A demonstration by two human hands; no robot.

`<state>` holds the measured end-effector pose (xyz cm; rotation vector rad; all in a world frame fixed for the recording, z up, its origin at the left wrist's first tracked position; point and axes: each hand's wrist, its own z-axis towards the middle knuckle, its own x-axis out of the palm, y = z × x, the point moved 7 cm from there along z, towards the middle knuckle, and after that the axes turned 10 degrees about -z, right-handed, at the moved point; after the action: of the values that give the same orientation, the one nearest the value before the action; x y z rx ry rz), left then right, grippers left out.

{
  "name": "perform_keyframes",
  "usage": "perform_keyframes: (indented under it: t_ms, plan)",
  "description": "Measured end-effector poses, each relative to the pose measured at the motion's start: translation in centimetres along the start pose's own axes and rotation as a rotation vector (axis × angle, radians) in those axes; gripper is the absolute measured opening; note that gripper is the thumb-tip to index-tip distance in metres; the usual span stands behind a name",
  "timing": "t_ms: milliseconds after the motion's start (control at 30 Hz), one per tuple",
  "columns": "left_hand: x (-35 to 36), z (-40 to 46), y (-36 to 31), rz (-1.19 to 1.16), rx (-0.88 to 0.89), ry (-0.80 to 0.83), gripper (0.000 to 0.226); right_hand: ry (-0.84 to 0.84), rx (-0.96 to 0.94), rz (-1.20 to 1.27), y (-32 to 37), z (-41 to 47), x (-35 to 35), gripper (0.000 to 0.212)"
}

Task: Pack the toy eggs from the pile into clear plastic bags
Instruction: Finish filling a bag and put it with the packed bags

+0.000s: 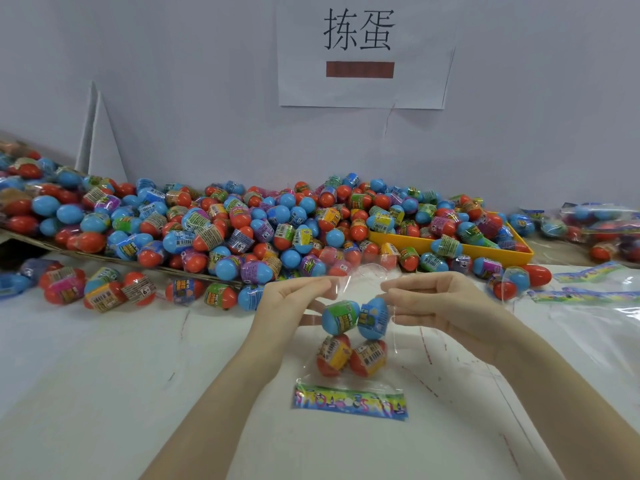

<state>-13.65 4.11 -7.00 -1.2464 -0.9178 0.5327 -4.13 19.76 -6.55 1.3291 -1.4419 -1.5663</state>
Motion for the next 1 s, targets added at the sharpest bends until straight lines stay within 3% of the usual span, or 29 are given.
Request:
perform_keyframes:
  t_ms: [167,267,367,433,667,1000]
  plan:
    - [-0.3,0.2,0.1,0.003,-0.013,0.003,0.023,-0.034,0.0,0.001,-0.4,0.4,0.2,0.021]
    - [-0.7,0.4,0.2,0.035,-0.059,0.034,0.019,-0.045,-0.015,0.017,-0.1,0.3,0.1,0.006]
    - [-1.2,0.5,0.1,0.075,-0.083,0.07,0.027,-0.081,-0.047,0.023,0.0,0.4,-0.2,0.017]
    - [-1.1,0.4,-0.2,0.133,-0.05,0.113,0.031,-0.081,-0.066,0.027,0.1,0.3,-0.2,0.013]
    - [-1.7,0.3,-1.2,0.177,0.106,0.117,0.015,-0.068,-0.118,0.05,0.3,0.0,-0.1,0.013]
    - [-2.2,0.4,-1.1,0.183,0.035,0.167,0.022,-0.115,-0.159,0.016,0.7,-0.2,-0.3,0.009]
